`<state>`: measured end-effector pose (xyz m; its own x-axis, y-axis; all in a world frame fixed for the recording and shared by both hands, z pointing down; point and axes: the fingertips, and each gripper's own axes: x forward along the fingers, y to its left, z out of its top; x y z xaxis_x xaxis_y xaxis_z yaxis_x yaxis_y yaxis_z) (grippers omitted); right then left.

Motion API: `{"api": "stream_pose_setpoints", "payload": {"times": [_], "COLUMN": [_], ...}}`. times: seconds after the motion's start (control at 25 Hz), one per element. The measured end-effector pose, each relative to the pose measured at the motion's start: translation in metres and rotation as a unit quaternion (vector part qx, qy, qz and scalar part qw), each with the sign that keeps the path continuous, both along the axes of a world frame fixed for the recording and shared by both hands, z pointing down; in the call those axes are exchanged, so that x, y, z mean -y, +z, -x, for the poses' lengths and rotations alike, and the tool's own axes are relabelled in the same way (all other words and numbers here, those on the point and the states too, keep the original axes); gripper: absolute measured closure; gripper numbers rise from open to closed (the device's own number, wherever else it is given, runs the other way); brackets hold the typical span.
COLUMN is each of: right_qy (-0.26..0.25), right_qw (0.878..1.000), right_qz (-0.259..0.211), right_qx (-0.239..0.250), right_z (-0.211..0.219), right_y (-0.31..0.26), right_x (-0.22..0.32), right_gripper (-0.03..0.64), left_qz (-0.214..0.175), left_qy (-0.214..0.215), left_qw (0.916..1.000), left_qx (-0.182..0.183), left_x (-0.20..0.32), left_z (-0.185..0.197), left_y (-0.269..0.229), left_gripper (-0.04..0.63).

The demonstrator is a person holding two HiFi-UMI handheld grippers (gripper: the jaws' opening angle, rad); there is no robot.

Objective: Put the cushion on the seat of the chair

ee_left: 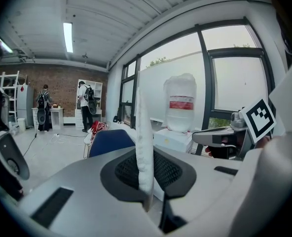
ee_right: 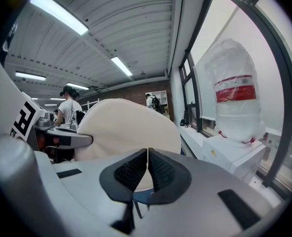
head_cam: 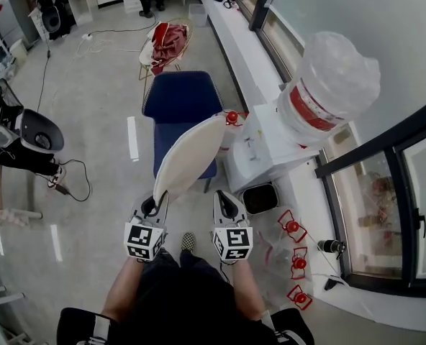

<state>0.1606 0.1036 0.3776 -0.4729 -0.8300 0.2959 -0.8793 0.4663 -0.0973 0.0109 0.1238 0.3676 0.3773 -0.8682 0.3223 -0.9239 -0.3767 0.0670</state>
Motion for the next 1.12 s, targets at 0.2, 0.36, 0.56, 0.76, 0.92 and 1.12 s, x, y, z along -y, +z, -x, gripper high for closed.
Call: {"api": "stream_pose_setpoints", "payload": {"times": [0.2,0.36,0.56,0.76,0.92,1.12], "right_qy": [-0.01,-0.008,-0.001,0.005,0.006,0.018], "right_qw": [1.0,0.999,0.999,0.997,0.996,0.993], "right_qz": [0.014,0.03,0.048,0.071,0.086,0.112], "right_qx": [0.0,-0.004,-0.009,-0.015,-0.022,-0.027], "right_z": [-0.004,-0.008,-0.012,-0.009,0.0,0.007], "right_y": [0.013,0.027,0.049,0.078,0.105,0.139], "right_x": [0.012,0.02,0.038,0.06,0.079,0.106], "right_gripper": [0.588,0.588,0.588,0.588,0.588,0.588], "left_qz": [0.008,0.021,0.042,0.061,0.073,0.102], "left_qy": [-0.006,-0.006,-0.003,0.004,0.011,0.025], "left_qw": [0.9999,0.9997,0.9991,0.998,0.9972,0.9944], "left_qx": [-0.001,-0.006,-0.008,-0.016,-0.015,-0.011], "left_x": [0.015,0.028,0.049,0.074,0.096,0.124], "left_z": [-0.007,-0.01,-0.009,-0.005,-0.001,0.002], "left_y": [0.012,0.025,0.05,0.079,0.107,0.147], "left_gripper": [0.549,0.549,0.549,0.549,0.549,0.549]}}
